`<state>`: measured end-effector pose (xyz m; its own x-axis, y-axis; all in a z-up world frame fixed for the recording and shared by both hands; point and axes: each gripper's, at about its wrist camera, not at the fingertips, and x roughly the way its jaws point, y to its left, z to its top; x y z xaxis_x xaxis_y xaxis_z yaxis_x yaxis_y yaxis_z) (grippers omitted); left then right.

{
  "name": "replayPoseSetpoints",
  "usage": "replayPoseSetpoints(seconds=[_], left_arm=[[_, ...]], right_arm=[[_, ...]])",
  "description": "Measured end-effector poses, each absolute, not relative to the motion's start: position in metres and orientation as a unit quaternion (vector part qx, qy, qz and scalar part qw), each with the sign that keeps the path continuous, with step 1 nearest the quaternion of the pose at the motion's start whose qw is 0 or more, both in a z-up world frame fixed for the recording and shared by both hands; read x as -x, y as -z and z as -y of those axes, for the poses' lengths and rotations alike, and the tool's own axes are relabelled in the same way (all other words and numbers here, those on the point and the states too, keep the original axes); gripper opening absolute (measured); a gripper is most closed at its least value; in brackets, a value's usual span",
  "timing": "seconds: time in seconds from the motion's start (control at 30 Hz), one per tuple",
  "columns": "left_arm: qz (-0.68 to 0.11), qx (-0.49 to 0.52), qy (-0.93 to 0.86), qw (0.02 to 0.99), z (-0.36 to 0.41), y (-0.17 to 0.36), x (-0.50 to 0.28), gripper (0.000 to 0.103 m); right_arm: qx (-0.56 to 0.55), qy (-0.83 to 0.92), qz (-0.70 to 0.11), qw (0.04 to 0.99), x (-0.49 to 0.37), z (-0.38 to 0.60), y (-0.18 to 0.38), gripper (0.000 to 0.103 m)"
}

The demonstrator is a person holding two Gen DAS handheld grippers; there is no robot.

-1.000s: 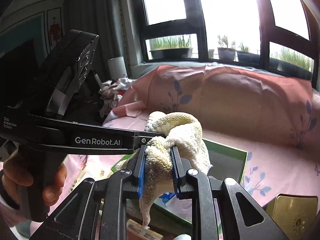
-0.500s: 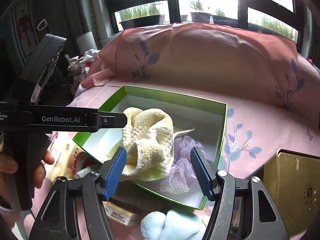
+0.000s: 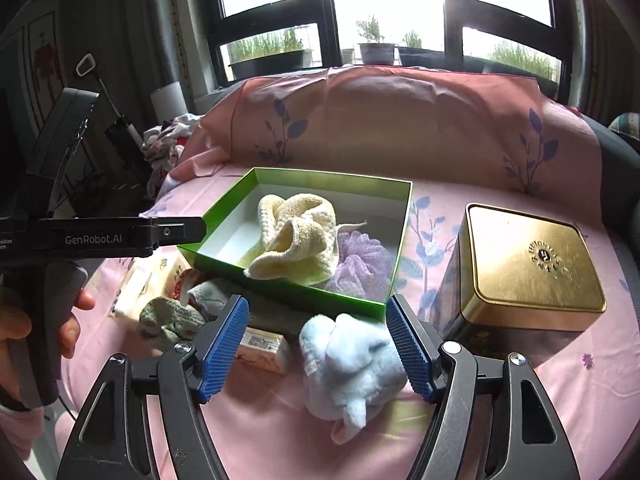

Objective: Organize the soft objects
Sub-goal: 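Move the left gripper to the light-blue plush toy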

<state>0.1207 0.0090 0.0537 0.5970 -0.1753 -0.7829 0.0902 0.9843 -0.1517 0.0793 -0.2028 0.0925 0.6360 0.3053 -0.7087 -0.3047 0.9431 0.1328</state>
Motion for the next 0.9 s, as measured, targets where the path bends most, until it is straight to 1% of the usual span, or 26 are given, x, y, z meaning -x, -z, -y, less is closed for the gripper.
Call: replayPoseSetpoints(seconds=[0.5, 0.9], left_arm=[[-0.438, 0.007, 0.07, 0.896, 0.014, -0.039, -0.048, 0.102], [-0.449, 0.017, 0.072, 0.89, 0.018, -0.021, -0.03, 0.102]], right_arm=[[-0.026, -0.16, -0.404, 0.9, -0.033, 0.217, -0.079, 0.072], [-0.034, -0.151, -0.416, 0.896, -0.015, 0.22, -0.064, 0.072]])
